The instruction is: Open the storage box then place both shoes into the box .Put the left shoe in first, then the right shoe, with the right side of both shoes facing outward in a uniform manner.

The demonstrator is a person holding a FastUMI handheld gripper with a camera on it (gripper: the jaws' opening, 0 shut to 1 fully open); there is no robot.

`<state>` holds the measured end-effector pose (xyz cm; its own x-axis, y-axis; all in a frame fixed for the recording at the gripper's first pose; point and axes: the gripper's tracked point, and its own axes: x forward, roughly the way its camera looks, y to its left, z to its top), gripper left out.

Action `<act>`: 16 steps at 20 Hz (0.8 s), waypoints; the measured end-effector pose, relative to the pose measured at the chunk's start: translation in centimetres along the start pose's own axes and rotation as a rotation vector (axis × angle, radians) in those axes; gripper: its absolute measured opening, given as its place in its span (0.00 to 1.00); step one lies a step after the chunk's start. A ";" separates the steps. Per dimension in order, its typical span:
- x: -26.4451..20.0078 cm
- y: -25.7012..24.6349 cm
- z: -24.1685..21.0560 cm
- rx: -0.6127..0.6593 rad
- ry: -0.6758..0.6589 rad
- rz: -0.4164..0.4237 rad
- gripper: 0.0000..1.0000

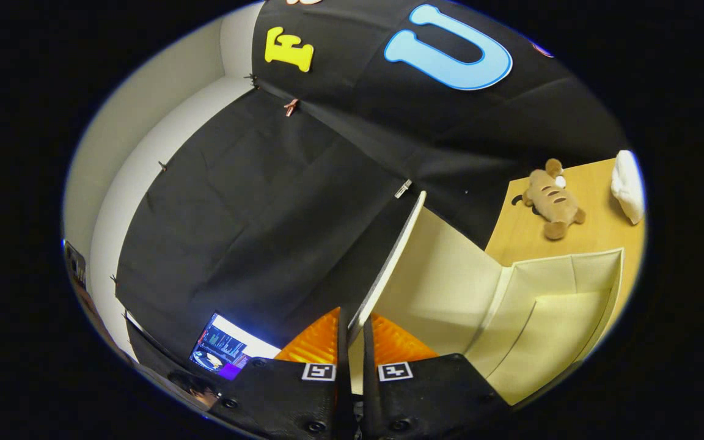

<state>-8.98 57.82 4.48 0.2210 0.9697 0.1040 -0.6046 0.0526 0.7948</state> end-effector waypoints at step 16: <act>-0.6 -0.4 0.2 -0.258 -0.049 -0.124 0.97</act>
<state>-8.71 57.16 4.27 0.3387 0.9396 0.0494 -0.7438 0.2352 0.6257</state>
